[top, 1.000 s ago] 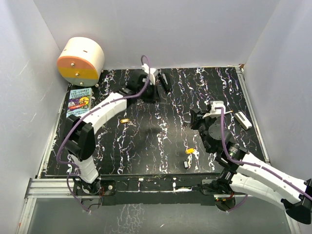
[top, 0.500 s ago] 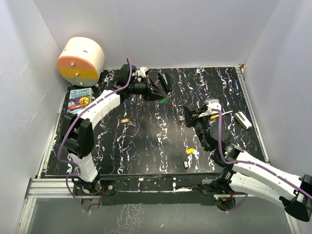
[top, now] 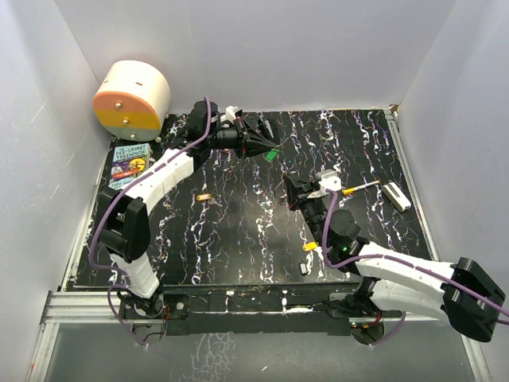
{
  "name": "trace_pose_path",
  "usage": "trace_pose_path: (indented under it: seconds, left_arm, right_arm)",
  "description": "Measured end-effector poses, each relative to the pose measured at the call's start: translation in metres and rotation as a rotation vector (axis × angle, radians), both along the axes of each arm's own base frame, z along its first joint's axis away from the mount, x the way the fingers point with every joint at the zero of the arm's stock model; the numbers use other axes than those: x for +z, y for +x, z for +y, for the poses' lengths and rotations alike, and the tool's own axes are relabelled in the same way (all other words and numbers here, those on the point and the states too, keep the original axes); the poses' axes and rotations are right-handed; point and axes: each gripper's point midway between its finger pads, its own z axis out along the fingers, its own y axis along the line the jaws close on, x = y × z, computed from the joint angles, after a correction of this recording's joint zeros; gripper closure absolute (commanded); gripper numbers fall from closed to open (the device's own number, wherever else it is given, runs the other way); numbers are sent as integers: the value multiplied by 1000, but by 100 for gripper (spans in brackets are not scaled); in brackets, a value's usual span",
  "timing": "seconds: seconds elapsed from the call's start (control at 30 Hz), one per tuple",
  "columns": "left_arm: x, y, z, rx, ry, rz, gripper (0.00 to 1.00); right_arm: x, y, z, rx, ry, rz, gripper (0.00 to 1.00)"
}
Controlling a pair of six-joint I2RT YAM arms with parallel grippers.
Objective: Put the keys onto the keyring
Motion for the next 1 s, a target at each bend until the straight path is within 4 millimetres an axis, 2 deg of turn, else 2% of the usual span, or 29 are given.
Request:
trace_pose_path:
  seconds: [0.23, 0.43, 0.6, 0.8, 1.0]
  left_arm:
    - [0, -7, 4, 16, -11, 36, 100]
    - [-2, -7, 6, 34, -14, 39, 100]
    - [-6, -9, 7, 44, -10, 49, 100]
    - [-13, -12, 9, 49, 0, 64, 100]
    - [-12, -12, 10, 52, 1, 58, 100]
  right_arm:
    - [20, 1, 10, 31, 61, -91, 92]
    - [18, 6, 22, 52, 54, -103, 92]
    - [24, 11, 31, 60, 59, -120, 92]
    - [34, 14, 33, 53, 76, -146, 92]
    - [34, 20, 37, 38, 73, -142, 92]
